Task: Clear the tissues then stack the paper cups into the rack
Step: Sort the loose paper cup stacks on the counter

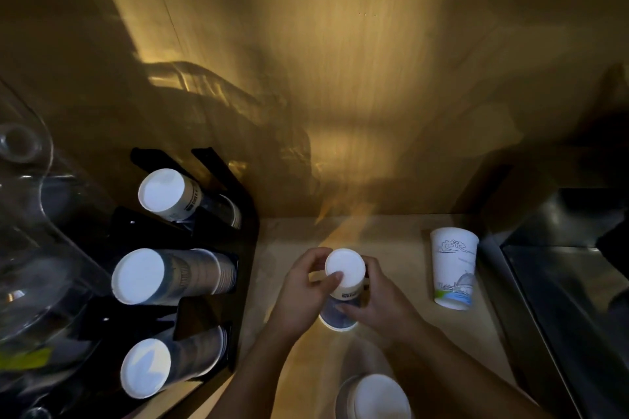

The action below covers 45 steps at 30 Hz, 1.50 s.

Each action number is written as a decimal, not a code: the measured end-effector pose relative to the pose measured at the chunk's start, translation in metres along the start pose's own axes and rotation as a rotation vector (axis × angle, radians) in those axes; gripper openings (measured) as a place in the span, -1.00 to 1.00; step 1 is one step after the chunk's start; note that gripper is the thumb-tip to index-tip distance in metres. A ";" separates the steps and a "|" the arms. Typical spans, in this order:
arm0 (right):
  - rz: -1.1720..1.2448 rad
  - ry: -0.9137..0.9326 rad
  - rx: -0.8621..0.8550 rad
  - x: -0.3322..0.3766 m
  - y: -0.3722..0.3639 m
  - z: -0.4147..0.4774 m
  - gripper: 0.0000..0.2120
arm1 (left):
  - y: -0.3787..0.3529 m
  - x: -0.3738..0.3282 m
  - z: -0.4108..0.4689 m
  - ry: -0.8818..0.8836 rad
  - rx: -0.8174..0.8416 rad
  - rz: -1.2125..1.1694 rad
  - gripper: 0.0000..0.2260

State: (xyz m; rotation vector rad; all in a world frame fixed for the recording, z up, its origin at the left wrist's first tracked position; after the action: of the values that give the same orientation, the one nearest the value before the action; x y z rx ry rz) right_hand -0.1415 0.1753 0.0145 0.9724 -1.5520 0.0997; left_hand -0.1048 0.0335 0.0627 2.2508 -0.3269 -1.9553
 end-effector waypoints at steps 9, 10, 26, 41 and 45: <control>-0.010 0.015 0.019 0.005 0.008 0.018 -0.32 | 0.006 -0.002 0.016 -0.060 0.012 0.004 -0.76; -0.032 0.016 0.024 0.005 0.009 0.019 -0.32 | 0.007 -0.001 0.017 -0.068 0.015 -0.004 -0.76; -0.386 -0.174 -0.149 -0.022 0.064 -0.089 -0.46 | -0.008 -0.062 0.038 -0.140 0.116 0.416 -0.63; -0.754 -0.269 0.349 -0.056 0.014 -0.190 -0.40 | -0.179 -0.051 0.076 -0.545 0.789 1.366 -0.55; -0.889 -0.308 0.442 -0.074 0.004 -0.200 -0.29 | -0.196 -0.042 0.085 -0.605 0.801 1.524 -0.58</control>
State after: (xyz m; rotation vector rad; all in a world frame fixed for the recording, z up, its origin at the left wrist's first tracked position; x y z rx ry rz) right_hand 0.0052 0.3294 0.0045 2.0263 -1.2506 -0.3637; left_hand -0.1809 0.2363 0.0423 0.6769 -2.2699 -1.4361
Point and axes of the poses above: each hand's wrist, its own z-axis towards the middle knuckle, its own y-axis out of the back of the hand, x = y × z, the point moved 5 cm from there along z, towards the middle knuckle, and after that the axes turned 13 degrees about x, right-handed, at the moved point
